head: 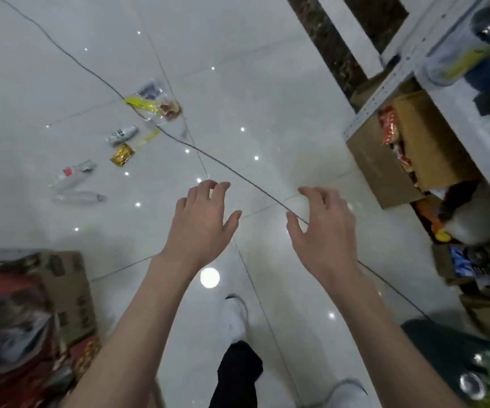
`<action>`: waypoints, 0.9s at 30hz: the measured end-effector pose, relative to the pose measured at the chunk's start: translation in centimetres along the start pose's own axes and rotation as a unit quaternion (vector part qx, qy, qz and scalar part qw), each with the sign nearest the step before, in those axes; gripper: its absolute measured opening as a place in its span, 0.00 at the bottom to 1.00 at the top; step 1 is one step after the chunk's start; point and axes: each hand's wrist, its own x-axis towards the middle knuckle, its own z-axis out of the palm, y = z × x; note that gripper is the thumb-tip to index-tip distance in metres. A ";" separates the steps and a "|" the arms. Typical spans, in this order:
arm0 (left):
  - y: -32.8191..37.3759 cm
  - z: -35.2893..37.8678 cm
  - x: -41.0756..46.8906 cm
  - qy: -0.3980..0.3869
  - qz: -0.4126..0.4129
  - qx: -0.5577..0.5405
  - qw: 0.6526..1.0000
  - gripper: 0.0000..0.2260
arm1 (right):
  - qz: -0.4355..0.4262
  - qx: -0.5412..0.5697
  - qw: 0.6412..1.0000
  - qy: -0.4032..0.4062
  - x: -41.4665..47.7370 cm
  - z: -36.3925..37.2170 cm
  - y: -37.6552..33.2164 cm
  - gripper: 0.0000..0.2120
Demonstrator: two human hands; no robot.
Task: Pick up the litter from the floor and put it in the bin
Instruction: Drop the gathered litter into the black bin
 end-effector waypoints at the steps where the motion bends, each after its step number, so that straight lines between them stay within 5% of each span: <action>1: -2.2 -1.1 -0.1 0.006 -0.021 -0.003 1.000 0.25 | -0.017 -0.002 1.000 -0.005 0.9 0.7 -1.9 0.20; 15: -21.0 -8.1 1.7 0.045 -0.209 -0.032 0.976 0.25 | -0.130 0.013 0.989 -0.075 12.7 8.3 -18.1 0.23; 27: -29.7 -12.1 19.4 0.068 -0.262 -0.037 0.962 0.25 | -0.236 0.000 0.966 -0.104 33.7 14.8 -27.3 0.23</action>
